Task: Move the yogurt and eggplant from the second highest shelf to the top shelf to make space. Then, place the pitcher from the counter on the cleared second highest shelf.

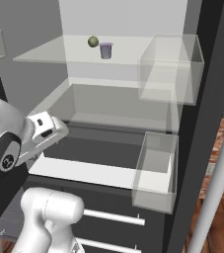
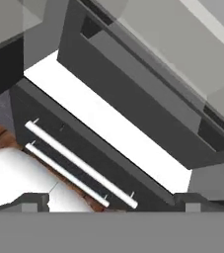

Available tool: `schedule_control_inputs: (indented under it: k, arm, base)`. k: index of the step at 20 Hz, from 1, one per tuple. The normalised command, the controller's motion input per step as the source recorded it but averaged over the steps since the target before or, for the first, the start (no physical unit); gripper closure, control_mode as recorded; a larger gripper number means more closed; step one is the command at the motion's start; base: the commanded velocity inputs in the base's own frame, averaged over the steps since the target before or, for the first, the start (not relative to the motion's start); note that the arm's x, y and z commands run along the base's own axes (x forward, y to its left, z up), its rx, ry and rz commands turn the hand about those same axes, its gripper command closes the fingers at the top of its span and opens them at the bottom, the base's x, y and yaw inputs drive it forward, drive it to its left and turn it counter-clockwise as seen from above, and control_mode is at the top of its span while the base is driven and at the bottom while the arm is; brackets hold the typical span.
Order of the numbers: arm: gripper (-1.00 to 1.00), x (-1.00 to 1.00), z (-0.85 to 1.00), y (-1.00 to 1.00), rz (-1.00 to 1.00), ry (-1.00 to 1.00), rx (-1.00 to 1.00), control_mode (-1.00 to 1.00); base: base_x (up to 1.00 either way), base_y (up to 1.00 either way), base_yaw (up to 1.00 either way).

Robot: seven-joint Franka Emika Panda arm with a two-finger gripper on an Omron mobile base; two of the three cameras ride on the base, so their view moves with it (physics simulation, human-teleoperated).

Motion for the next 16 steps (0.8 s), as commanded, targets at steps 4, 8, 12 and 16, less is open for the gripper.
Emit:
schedule_control_inputs:
  k: [4, 8, 12, 16]
  arm:
    - [-1.0, -0.23, 0.0, -0.05, -0.45, 0.0, 0.3, -1.0]
    - [-1.0, -0.1, 0.0, -0.36, -0.4, 0.0, 0.4, -1.0]
    - [-1.0, 0.0, -0.05, -0.5, -0.23, 0.0, 0.37, -1.0]
    - [-1.0, 0.0, -0.14, -0.08, -0.02, 0.0, 0.06, -1.0]
  base:
    - [0.0, 0.0, 0.0]
    - [0.0, 0.0, 0.0]
    - [0.0, 0.0, 0.0]
    - [0.0, 0.0, 0.0]
